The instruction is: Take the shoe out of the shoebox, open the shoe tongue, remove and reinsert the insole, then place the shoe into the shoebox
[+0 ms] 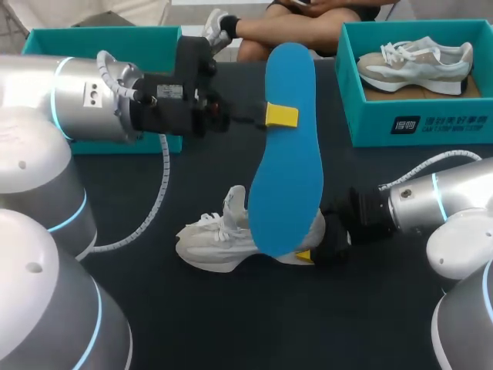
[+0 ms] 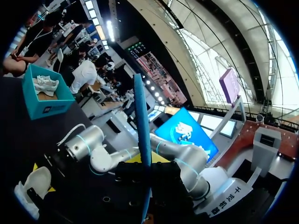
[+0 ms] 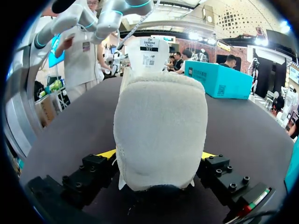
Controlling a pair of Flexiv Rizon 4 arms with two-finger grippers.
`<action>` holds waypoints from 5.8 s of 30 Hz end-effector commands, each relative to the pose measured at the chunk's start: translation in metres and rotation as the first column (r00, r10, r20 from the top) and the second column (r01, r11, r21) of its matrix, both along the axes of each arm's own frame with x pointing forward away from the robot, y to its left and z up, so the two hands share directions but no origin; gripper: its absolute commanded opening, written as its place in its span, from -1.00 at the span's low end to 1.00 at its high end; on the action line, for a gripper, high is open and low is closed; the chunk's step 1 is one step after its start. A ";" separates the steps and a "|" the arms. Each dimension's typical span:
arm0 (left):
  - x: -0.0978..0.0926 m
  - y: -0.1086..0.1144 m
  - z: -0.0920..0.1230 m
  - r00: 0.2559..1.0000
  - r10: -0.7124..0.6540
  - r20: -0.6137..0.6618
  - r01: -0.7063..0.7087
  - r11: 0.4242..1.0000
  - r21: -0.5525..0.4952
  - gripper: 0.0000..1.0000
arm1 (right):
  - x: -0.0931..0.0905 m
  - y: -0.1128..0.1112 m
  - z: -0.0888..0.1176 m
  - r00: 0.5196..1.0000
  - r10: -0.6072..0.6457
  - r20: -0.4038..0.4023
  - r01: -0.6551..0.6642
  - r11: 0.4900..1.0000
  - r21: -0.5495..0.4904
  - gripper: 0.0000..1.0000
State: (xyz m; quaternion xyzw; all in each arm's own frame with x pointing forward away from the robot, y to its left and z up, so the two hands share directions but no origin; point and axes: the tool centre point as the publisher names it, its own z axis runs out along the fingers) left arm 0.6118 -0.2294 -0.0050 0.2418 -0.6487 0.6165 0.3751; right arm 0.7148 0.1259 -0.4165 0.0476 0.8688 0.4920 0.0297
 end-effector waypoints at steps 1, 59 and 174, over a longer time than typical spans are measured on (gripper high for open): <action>-0.001 -0.001 -0.001 1.000 0.002 0.000 -0.002 1.000 -0.001 -1.00 | 0.004 -0.002 -0.003 1.000 -0.002 -0.007 0.002 1.000 -0.003 1.00; -0.001 -0.001 -0.001 1.000 0.002 0.000 -0.002 1.000 -0.001 -1.00 | -0.007 -0.031 0.109 0.997 -0.080 0.013 0.067 0.725 -0.686 1.00; -0.001 -0.001 -0.001 1.000 0.002 0.000 -0.002 1.000 -0.001 -1.00 | 0.015 0.029 0.055 0.416 -0.817 -0.400 0.564 0.577 -0.591 -1.00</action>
